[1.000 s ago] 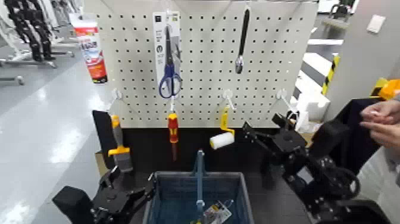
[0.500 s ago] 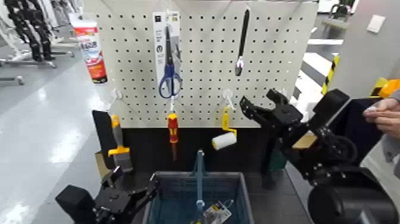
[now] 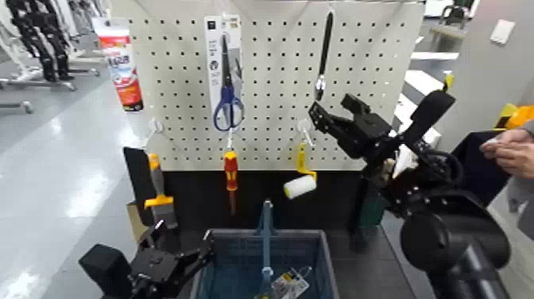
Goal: Put the black wrench into the crate.
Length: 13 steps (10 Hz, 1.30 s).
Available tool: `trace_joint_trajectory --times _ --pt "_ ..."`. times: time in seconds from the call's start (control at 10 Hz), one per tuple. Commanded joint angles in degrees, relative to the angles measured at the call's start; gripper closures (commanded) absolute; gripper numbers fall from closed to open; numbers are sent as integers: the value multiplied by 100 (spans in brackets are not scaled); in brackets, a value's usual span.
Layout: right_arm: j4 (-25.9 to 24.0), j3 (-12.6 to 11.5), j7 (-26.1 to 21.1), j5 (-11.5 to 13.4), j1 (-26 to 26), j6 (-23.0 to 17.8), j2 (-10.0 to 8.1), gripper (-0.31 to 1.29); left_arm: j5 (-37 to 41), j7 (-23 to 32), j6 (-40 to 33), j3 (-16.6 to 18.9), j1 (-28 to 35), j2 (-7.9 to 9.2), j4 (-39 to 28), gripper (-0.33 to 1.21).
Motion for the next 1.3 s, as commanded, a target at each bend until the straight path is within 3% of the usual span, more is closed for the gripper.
trace_joint_trajectory --times 0.1,0.6,0.8,1.2,1.3 --pt "145 47 68 -39 -397 -20 -1 17 -17 0 47 -33 -43 8 0 11" --pt "312 223 173 -233 -810 94 34 19 -35 0 56 -59 -96 16 18 11" --pt "312 241 191 -224 -898 182 26 31 -35 0 65 -59 -96 25 18 11" --pt "241 285 85 -118 -924 287 34 114 -44 0 65 -51 -104 25 18 11" --pt "215 293 59 -48 -924 287 34 121 -44 0 65 -42 -104 25 18 11"
